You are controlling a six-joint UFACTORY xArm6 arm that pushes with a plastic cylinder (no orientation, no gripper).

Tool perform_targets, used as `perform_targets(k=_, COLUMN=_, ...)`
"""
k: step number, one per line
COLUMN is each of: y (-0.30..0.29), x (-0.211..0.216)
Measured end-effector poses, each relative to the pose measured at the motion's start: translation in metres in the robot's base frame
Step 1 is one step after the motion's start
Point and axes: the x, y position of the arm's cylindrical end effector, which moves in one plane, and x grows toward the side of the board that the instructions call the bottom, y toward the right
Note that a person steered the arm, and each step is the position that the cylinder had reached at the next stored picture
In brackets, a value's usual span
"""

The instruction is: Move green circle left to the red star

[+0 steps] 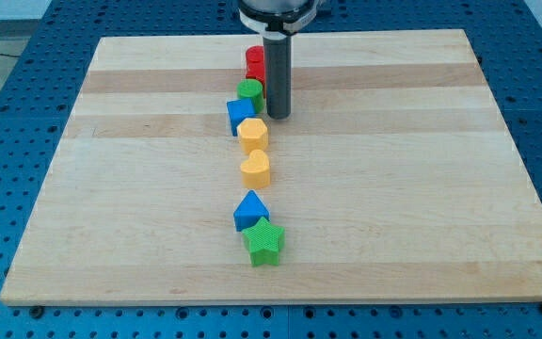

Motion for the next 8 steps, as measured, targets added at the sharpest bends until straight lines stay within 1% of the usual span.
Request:
perform_targets(k=1, y=-0.034, x=-0.007)
perform_targets(k=2, y=-0.102, x=-0.008)
perform_targets(k=3, y=-0.099, x=-0.009)
perform_targets(k=4, y=-0.050, x=-0.003)
perform_targets(k=5, y=-0.053, x=-0.031)
perform_targets(k=6, y=-0.112, x=-0.060)
perform_targets(k=7, y=-0.159, x=-0.061)
perform_targets(k=8, y=-0.075, x=-0.012)
